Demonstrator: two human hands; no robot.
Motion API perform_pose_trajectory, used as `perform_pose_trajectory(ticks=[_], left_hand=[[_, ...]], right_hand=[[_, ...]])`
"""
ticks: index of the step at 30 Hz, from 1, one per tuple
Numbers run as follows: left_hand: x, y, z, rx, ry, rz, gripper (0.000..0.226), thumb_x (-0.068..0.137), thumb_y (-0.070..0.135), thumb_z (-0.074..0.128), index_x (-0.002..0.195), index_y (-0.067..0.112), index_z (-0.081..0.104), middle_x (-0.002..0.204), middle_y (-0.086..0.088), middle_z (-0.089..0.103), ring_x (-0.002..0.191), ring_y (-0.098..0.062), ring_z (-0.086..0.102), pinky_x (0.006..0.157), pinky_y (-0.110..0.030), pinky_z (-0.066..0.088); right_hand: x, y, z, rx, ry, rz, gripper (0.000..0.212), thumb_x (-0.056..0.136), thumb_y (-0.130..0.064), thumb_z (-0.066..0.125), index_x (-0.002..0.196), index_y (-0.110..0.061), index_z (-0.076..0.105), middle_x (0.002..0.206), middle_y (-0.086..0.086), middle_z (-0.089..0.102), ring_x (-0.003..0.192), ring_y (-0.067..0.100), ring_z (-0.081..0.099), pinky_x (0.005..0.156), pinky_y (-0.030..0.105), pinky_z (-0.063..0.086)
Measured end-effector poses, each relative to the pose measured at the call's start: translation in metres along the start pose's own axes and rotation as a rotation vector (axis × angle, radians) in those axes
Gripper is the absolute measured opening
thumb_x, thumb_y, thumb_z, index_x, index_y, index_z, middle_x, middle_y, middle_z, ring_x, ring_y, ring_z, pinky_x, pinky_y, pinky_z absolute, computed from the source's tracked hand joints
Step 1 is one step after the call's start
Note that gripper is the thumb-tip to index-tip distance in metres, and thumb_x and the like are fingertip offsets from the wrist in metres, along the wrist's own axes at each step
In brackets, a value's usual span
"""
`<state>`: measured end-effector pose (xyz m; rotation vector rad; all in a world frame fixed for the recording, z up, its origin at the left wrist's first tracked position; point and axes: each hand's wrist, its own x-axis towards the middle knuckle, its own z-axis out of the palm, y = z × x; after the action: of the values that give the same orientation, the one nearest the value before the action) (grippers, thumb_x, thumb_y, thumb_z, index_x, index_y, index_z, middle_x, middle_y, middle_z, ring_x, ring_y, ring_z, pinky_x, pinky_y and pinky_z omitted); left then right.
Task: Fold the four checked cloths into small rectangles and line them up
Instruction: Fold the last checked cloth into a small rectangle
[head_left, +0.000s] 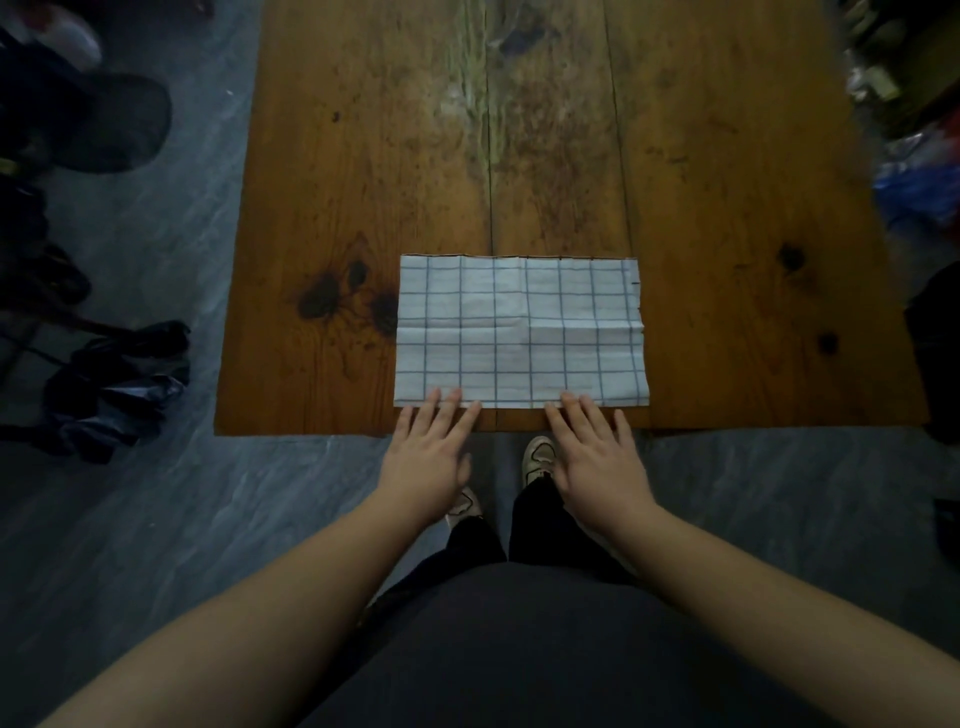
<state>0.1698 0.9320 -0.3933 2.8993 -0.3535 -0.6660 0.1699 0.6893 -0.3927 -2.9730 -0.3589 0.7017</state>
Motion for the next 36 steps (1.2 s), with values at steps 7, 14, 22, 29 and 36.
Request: perform_pose_trajectory(ticks=[7,14,22,29,36], left_hand=[[-0.023,-0.044,0.004,-0.002,0.029,-0.062,0.072,0.100,0.043,0.041,0.159,0.028,0.003,0.168,-0.002,0.004,0.154,-0.024,-0.001,0.123,-0.049,0.001],[-0.023,-0.027,-0.001,-0.017,0.021,-0.160,0.073,0.100,0.042,0.039,0.159,0.021,0.003,0.168,-0.006,0.002,0.154,-0.026,-0.004,0.124,-0.051,-0.002],[0.002,0.040,-0.014,-0.033,0.034,0.048,0.076,0.095,0.032,0.044,0.159,0.020,0.007,0.168,-0.004,0.005,0.154,-0.022,-0.001,0.124,-0.049,-0.001],[0.006,0.035,-0.004,0.035,-0.096,0.044,0.078,0.098,0.036,0.041,0.158,0.027,-0.007,0.167,0.003,-0.010,0.153,-0.018,-0.013,0.123,-0.051,-0.006],[-0.019,-0.017,-0.001,-0.036,-0.003,-0.073,0.073,0.098,0.034,0.040,0.160,0.029,0.000,0.168,0.004,-0.002,0.154,-0.016,-0.005,0.123,-0.051,-0.004]], right_hand=[[-0.023,0.043,-0.002,0.012,0.006,0.190,0.073,0.100,-0.036,0.038,0.161,-0.024,0.000,0.169,-0.001,-0.002,0.155,0.018,-0.005,0.124,0.053,0.001],[-0.024,0.039,-0.006,0.062,0.004,0.303,0.073,0.100,-0.037,0.036,0.161,-0.017,0.001,0.169,0.003,0.000,0.156,0.021,-0.004,0.125,0.050,0.003],[-0.001,-0.025,-0.011,0.057,0.006,-0.005,0.072,0.101,-0.038,0.037,0.161,-0.024,-0.001,0.169,-0.001,-0.004,0.155,0.016,-0.009,0.126,0.048,-0.001],[0.007,-0.029,-0.005,0.006,-0.040,-0.045,0.073,0.101,-0.039,0.038,0.160,-0.029,-0.003,0.168,-0.004,-0.008,0.155,0.015,-0.010,0.125,0.052,-0.002],[-0.014,0.017,-0.009,0.022,-0.018,0.109,0.074,0.099,-0.033,0.039,0.161,-0.026,-0.001,0.169,-0.002,-0.005,0.155,0.016,-0.009,0.125,0.050,-0.002]])
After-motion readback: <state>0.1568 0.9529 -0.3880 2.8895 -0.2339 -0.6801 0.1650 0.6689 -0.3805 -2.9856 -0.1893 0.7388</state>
